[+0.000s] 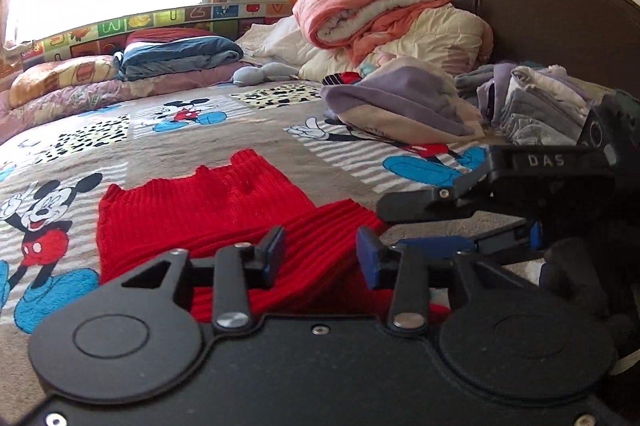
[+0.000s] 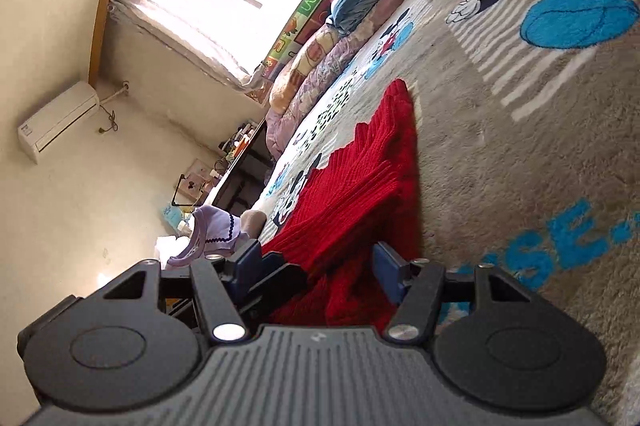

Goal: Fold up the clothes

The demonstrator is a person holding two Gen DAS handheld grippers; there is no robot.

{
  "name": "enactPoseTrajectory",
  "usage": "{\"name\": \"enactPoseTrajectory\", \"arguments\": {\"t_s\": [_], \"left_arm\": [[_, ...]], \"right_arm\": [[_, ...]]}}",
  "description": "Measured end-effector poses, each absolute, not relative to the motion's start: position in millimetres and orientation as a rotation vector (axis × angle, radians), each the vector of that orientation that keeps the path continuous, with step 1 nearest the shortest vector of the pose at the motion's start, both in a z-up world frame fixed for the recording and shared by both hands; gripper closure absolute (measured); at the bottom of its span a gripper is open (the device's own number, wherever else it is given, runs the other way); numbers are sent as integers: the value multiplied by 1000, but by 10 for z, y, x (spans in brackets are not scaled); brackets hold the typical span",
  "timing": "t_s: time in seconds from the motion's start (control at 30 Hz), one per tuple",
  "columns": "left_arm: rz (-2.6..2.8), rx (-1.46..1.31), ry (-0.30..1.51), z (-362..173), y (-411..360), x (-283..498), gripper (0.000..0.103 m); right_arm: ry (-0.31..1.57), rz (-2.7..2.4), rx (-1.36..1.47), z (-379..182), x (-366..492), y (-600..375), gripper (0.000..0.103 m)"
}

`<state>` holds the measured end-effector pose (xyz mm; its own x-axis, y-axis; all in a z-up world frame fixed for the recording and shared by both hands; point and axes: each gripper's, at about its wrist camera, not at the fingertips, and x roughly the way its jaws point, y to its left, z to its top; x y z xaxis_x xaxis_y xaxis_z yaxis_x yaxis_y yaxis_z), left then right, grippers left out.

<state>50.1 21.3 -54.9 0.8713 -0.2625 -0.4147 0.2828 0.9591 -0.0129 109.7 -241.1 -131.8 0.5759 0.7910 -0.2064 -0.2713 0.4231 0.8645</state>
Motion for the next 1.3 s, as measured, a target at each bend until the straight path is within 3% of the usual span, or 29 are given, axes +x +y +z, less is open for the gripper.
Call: {"name": "enactPoseTrajectory", "arguments": {"t_s": [0.2, 0.37, 0.4, 0.73, 1.0, 1.3], "left_arm": [[-166, -167, 407, -381, 820, 467, 64], [-107, -208, 391, -302, 1049, 432, 64], [-96, -213, 385, -285, 1082, 427, 64], [6, -300, 413, -275, 1482, 415, 64], [-44, -255, 485, -408, 1345, 495, 65], [-185, -74, 700, -868, 838, 679, 68]], "right_arm": [[747, 614, 1010, -1402, 1279, -2371, 60], [733, 561, 1035, -1408, 1361, -2260, 83], [723, 558, 1039, -1400, 1368, -2241, 92], [546, 595, 1074, -933, 1377, -2308, 93], [441, 630, 1014, -630, 1177, -2506, 93], [513, 518, 1014, -1124, 1033, -2761, 93]]}}
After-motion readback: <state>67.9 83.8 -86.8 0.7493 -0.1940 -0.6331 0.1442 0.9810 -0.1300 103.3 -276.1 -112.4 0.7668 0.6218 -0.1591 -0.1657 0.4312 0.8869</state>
